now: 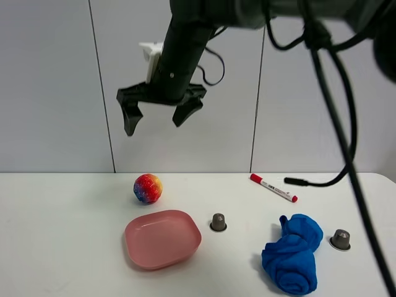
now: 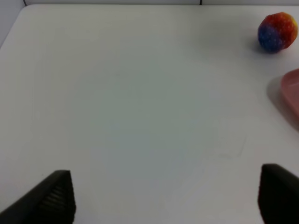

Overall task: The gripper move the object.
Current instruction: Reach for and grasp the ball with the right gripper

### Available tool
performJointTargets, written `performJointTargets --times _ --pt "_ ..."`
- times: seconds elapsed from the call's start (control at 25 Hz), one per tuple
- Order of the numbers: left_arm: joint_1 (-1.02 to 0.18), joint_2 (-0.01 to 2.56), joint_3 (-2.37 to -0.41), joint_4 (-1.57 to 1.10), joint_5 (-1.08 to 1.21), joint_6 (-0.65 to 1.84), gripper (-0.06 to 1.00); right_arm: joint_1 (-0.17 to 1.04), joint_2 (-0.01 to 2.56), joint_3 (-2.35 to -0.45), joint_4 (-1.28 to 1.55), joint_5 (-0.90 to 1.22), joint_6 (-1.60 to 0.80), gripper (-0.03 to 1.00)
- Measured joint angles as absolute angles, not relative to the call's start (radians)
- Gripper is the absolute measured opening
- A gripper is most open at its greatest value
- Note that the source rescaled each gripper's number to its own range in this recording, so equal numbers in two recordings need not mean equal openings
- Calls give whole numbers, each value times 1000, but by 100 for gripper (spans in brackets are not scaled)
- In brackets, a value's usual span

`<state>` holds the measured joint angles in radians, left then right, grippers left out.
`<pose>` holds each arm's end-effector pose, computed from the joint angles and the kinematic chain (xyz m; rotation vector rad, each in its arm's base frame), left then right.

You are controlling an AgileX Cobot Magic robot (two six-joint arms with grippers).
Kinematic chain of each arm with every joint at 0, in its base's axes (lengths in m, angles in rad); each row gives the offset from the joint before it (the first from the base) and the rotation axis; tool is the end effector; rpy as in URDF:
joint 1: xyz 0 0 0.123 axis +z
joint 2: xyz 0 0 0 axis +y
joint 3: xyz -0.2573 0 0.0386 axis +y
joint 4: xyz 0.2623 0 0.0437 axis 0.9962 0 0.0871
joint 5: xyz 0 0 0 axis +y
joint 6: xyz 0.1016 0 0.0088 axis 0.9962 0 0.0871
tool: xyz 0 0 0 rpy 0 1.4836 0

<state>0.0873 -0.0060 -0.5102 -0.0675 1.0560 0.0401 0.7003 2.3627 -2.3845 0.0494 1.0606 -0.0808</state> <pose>0.0410 -0.0024 0.2830 -0.0441 2.0211 0.0002 0.4029 0.3453 0.2427 -0.9584 2.3625 0.3103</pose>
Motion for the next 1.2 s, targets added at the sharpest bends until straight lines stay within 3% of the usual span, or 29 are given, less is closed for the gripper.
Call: performJointTargets --times 0.64,1.2 --pt "87 -6 -510 -68 1056 40 100 700 2585 -2394 0 740 7 100" --pt "87 -6 -510 -68 1056 40 100 700 2682 -2395 23 625 19 100"
